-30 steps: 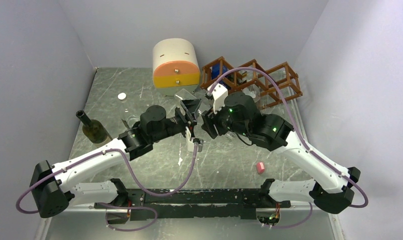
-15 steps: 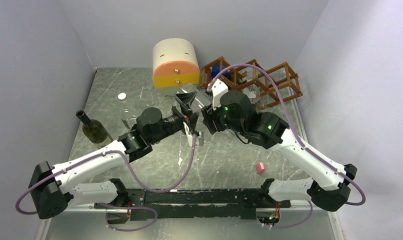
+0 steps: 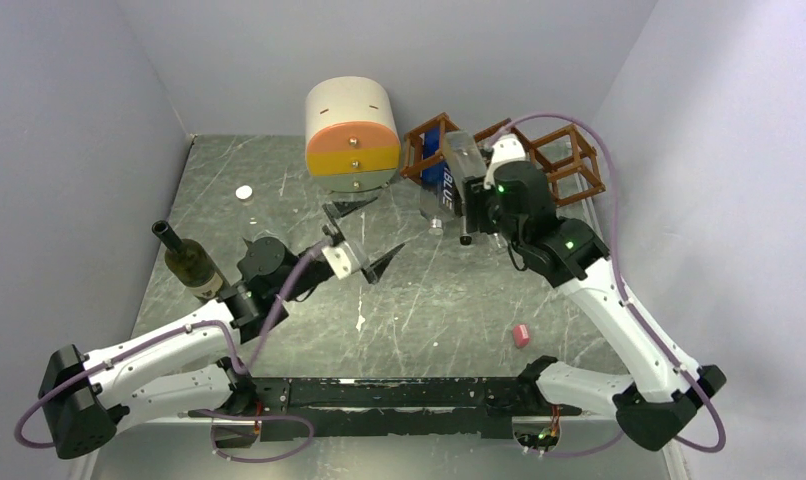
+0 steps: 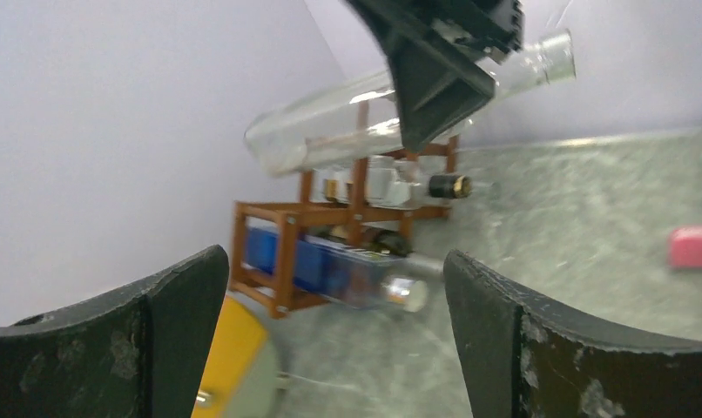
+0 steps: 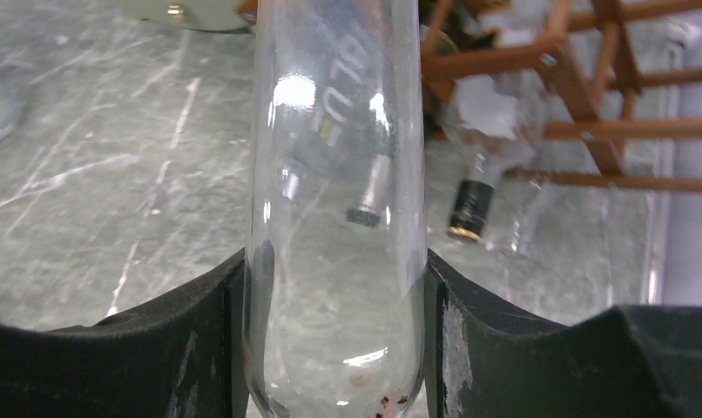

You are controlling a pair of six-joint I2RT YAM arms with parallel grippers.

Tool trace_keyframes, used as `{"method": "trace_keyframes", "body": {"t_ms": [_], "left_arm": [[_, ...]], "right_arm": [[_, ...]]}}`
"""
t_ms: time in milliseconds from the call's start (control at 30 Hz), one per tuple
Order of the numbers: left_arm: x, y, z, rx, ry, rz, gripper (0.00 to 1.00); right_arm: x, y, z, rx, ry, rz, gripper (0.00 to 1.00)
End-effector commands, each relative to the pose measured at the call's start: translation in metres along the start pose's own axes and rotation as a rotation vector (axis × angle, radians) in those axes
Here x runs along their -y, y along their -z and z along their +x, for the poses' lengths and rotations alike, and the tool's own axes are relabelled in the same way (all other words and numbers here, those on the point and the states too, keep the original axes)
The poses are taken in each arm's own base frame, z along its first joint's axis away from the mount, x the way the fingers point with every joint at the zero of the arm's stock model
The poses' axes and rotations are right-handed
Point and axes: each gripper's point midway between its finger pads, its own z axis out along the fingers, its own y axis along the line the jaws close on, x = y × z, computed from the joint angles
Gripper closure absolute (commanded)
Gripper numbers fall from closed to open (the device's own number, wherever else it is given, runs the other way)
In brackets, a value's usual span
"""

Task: Put the wine bottle on the wine rack

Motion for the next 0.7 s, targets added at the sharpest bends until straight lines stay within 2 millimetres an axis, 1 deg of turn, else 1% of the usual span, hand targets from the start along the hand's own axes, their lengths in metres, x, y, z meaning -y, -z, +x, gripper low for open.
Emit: {"method": "trace_keyframes", "body": {"t_ms": [0,100,167,233,267,333,400,533,667], "left_arm": [[0.002,0.005,-0.001,-0.021,0.595,-0.133,0.03],[0.019,0.008,0.021,-0.171,0.835,-0.158,0.03],[0.035,0.011,0.039,-0.315,0.928,-0.145,0.03],[0.049,0.015,0.052,-0.411,0.996,-0.139,0.03],[0.056,0.017,0.058,-0.44,1.027,-0.137,0.03],[0.068,0.021,0.066,-0.455,1.067,-0.125,0.03],[0.077,0.025,0.074,-0.462,1.093,-0.122,0.03],[0.081,0.032,0.086,-0.494,1.102,-0.154,0.03],[0.075,0.039,0.093,-0.547,1.065,-0.195,0.03]], "right_arm": [[0.043,0.015,-0.007,0.107,-0.145,0.146,1.0],[0.064,0.021,0.004,0.122,-0.219,0.232,1.0],[0.077,0.025,0.01,0.125,-0.256,0.29,1.0],[0.09,0.027,0.02,0.109,-0.284,0.362,1.0],[0.095,0.028,0.024,0.101,-0.292,0.389,1.0],[0.112,0.029,0.035,0.084,-0.328,0.471,1.0],[0.121,0.029,0.045,0.063,-0.352,0.511,1.0],[0.133,0.024,0.063,0.034,-0.422,0.528,1.0],[0.144,0.013,0.082,-0.013,-0.468,0.528,1.0]]}}
